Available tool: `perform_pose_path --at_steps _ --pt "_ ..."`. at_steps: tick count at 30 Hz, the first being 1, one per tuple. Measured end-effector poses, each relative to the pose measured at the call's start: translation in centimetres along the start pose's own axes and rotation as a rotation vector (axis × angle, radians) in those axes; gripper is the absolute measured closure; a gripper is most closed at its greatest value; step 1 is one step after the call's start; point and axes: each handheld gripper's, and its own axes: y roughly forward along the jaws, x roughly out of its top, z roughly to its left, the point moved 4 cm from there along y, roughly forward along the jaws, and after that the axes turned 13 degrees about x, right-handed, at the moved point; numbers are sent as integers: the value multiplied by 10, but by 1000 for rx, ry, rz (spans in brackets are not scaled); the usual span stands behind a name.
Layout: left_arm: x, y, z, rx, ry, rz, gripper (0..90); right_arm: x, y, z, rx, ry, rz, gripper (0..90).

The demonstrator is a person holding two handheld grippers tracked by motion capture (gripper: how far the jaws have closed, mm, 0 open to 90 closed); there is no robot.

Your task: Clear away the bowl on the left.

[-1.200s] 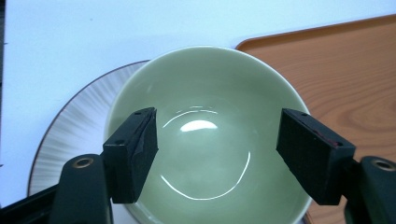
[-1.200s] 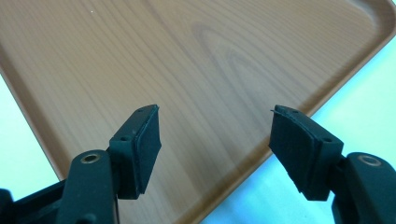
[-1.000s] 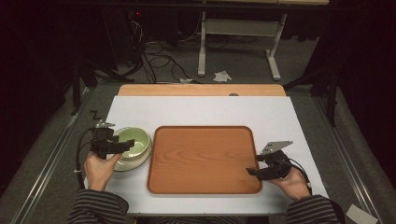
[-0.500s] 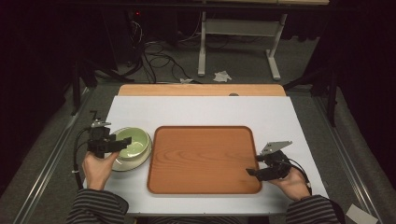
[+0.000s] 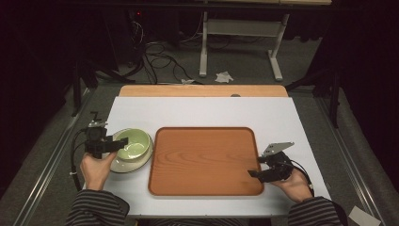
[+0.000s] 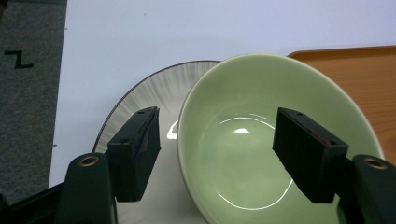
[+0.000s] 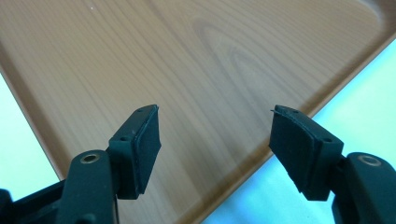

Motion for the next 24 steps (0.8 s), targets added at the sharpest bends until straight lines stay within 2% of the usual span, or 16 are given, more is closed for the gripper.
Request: perform_pose_path --at_steps 1,4,5,6,9,13,18,24 --pt "-1 2 0 8 1 10 333 0 0 0 1 -1 0 351" --pt "-4 9 -1 -3 -11 55 351 0 0 0 0 -2 3 351" --pt "-5 12 0 4 -20 69 365 0 0 1 0 6 6 350" --pt "-7 15 2 -6 -38 87 395 0 1 1 2 -7 4 350" --pt "-9 17 5 -17 -59 102 430 0 1 0 -1 -4 9 350" --pt "-12 23 3 -18 -39 163 541 0 2 1 1 -6 13 351" --pt "-12 26 0 -13 -32 183 608 0 2 1 2 -3 15 350" --pt "-13 28 3 1 -55 202 721 -1 3 1 1 -9 22 350"
